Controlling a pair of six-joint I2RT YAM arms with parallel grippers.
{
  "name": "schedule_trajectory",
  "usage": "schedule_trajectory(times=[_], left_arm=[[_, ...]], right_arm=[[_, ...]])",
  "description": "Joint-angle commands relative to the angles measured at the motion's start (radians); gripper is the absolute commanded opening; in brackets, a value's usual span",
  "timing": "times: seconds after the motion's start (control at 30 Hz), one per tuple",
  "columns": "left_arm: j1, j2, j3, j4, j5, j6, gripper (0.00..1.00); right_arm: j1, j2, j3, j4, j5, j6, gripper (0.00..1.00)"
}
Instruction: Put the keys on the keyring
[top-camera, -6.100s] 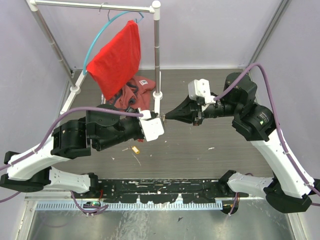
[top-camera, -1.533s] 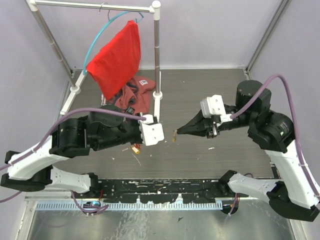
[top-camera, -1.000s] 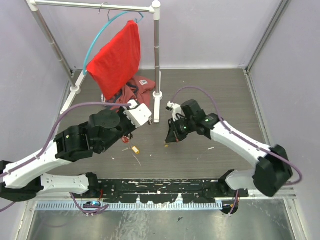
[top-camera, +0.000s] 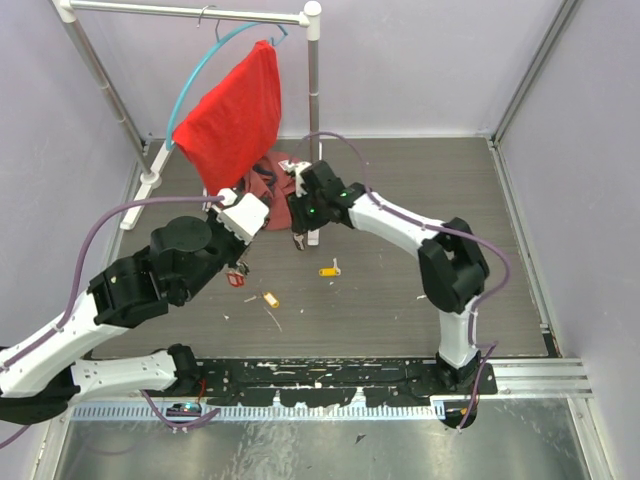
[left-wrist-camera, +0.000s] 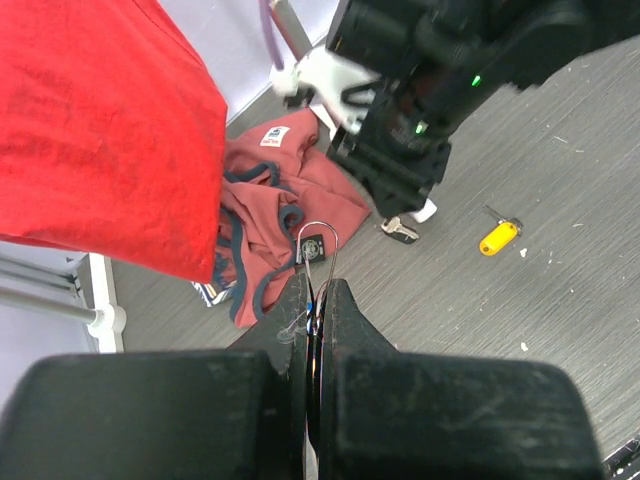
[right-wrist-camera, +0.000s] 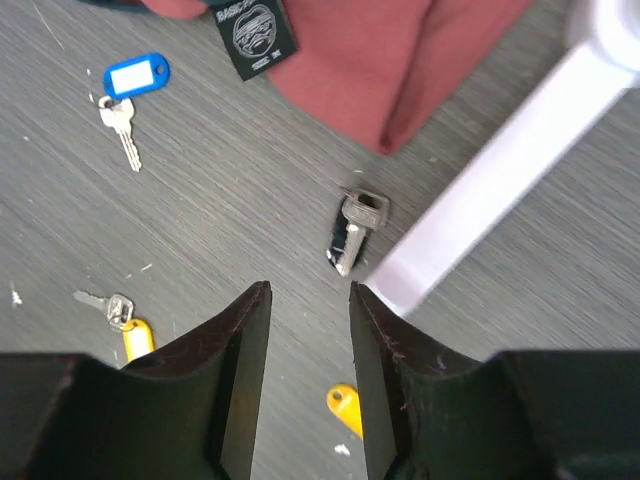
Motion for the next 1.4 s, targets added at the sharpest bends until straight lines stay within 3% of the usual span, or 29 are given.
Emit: schedule_trajectory(times=[0.0, 0.5, 0.93, 1.37], left_arm=[[0.004, -0.014, 0.008, 0.004, -0.007, -0.014, 0.0], [0.004, -0.032, 0.021, -0.031, -0.014, -0.023, 0.0], [0.004, -0.024, 0.022, -0.033, -0.008, -0.022, 0.0], [0.004, -0.015, 0.022, -0.028, -0.005, -0.012, 0.0]], right_arm=[[0.037, 0.117, 0.099, -0.012, 0.029, -0.064, 0.43], [0.041, 0.24, 0.206, -0.003, 0.098, -0.27, 0.4], [0.042, 0.313, 0.25, -0.016, -0.003, -0.395, 0.4], [0.044, 0.303, 0.247, -0.009, 0.001, -0.401, 0.01]])
